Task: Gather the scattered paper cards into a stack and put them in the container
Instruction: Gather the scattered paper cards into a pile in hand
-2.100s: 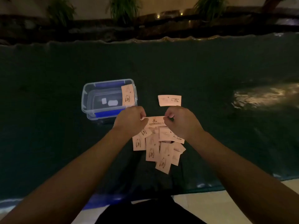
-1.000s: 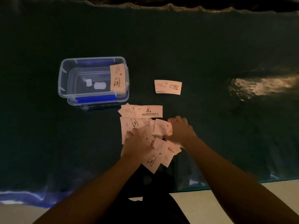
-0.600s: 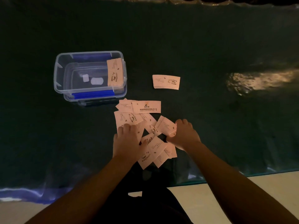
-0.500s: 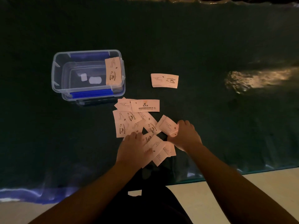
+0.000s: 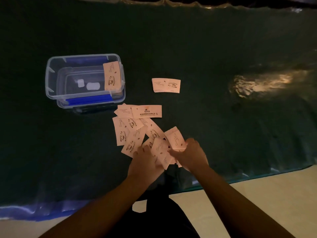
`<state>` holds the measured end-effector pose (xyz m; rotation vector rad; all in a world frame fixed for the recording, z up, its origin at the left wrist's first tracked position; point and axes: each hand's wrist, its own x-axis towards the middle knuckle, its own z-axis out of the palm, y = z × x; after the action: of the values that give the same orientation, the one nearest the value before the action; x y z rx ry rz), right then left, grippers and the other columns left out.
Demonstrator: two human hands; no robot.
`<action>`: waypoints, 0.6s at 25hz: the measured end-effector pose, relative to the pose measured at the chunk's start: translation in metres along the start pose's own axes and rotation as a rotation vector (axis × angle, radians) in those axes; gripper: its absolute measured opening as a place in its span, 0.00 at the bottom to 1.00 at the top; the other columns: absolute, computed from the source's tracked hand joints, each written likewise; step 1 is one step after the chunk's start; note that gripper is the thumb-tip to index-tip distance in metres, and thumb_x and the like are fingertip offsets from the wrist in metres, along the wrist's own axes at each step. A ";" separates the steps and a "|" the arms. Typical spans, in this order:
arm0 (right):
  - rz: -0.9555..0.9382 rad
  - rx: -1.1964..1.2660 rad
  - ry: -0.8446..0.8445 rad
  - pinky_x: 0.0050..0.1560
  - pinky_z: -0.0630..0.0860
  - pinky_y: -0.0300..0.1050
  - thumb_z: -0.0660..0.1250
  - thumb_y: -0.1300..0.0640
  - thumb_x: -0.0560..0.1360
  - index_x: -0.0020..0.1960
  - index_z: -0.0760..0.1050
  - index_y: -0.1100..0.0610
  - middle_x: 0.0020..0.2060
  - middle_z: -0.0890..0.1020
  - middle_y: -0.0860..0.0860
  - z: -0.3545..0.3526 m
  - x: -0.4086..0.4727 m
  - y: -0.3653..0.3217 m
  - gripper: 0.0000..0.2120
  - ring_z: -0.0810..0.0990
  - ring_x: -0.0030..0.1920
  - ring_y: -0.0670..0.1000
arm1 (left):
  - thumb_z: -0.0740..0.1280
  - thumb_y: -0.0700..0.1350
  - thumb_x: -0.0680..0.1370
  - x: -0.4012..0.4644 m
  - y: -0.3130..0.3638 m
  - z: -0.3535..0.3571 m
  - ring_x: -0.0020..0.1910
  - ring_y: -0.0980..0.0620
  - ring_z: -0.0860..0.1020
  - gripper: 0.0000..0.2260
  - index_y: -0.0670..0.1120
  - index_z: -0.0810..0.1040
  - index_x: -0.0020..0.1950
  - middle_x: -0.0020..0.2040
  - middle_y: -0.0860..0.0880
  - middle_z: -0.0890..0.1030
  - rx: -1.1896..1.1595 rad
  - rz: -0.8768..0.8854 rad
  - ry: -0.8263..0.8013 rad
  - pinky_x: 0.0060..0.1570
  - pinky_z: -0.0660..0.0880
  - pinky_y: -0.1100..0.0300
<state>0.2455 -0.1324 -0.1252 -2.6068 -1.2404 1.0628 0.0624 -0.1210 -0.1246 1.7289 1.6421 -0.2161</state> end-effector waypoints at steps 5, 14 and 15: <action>0.063 0.122 -0.080 0.35 0.78 0.45 0.73 0.28 0.59 0.56 0.67 0.49 0.51 0.78 0.49 0.019 -0.010 -0.004 0.36 0.80 0.46 0.49 | 0.78 0.49 0.76 -0.002 0.027 -0.001 0.62 0.48 0.81 0.22 0.42 0.78 0.65 0.62 0.46 0.82 -0.284 0.166 -0.040 0.60 0.78 0.56; 0.032 0.037 -0.030 0.51 0.84 0.57 0.77 0.35 0.67 0.64 0.66 0.54 0.57 0.76 0.54 0.019 -0.007 -0.006 0.37 0.81 0.56 0.57 | 0.76 0.50 0.73 0.016 -0.009 -0.018 0.74 0.47 0.67 0.32 0.50 0.69 0.75 0.76 0.50 0.71 0.250 0.536 -0.057 0.73 0.68 0.48; 0.041 0.045 -0.026 0.50 0.84 0.57 0.77 0.39 0.68 0.64 0.65 0.54 0.57 0.76 0.54 0.018 -0.007 -0.006 0.35 0.81 0.56 0.57 | 0.76 0.53 0.73 0.022 -0.011 -0.022 0.75 0.46 0.66 0.35 0.50 0.67 0.77 0.77 0.50 0.70 0.330 0.564 -0.075 0.74 0.67 0.45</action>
<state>0.2278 -0.1373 -0.1333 -2.6040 -1.1588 1.1218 0.0485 -0.0912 -0.1253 2.3271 1.0464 -0.2854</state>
